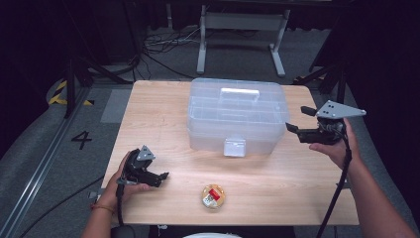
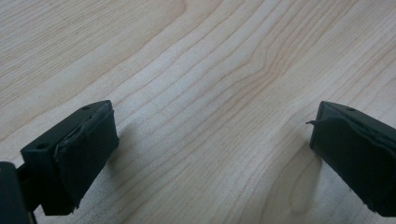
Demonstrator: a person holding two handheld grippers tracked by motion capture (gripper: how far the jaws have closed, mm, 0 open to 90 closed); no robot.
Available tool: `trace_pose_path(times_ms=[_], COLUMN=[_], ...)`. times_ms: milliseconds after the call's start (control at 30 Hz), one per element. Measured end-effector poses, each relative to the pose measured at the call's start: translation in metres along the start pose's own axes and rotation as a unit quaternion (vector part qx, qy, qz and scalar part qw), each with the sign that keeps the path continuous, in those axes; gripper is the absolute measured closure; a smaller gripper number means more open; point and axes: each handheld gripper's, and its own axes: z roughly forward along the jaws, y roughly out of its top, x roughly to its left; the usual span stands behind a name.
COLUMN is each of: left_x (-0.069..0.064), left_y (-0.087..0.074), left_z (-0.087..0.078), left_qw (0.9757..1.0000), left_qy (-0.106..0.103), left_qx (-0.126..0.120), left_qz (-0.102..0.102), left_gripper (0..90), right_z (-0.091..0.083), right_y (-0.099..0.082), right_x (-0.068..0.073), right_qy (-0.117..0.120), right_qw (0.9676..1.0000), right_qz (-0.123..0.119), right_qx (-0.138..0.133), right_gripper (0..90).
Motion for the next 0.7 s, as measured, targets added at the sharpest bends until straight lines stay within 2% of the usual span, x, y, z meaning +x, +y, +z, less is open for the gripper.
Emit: trace_pose_path(times_ms=[300,500,567,633,700], left_x=[0.0,0.0,-0.001,-0.001,-0.001], left_y=[0.0,0.0,0.0,0.0,-0.001], left_z=[0.0,0.0,0.0,0.0,0.0], left_qw=[1.0,1.0,1.0,1.0,1.0], left_qy=[0.001,0.002,0.002,0.003,0.004], left_qx=[0.0,0.0,0.0,0.0,0.0], left_qz=[-0.002,-0.003,-0.003,-0.004,-0.004], left_gripper=[1.2,1.2,1.2,1.2,1.2], right_z=[0.025,0.045,0.051,0.057,0.063], right_y=[0.03,0.043,0.048,0.051,0.055], right_x=[0.009,0.016,0.016,0.015,0.015], right_qy=[0.025,0.023,0.033,0.027,0.031], right_qw=[0.9995,0.9995,0.9993,0.9995,0.9993], right_qz=[-0.006,-0.01,-0.01,-0.007,-0.006], right_qx=[0.016,0.019,0.015,0.016,0.02], right_gripper=[28.7,35.6,37.7,40.2,41.7])
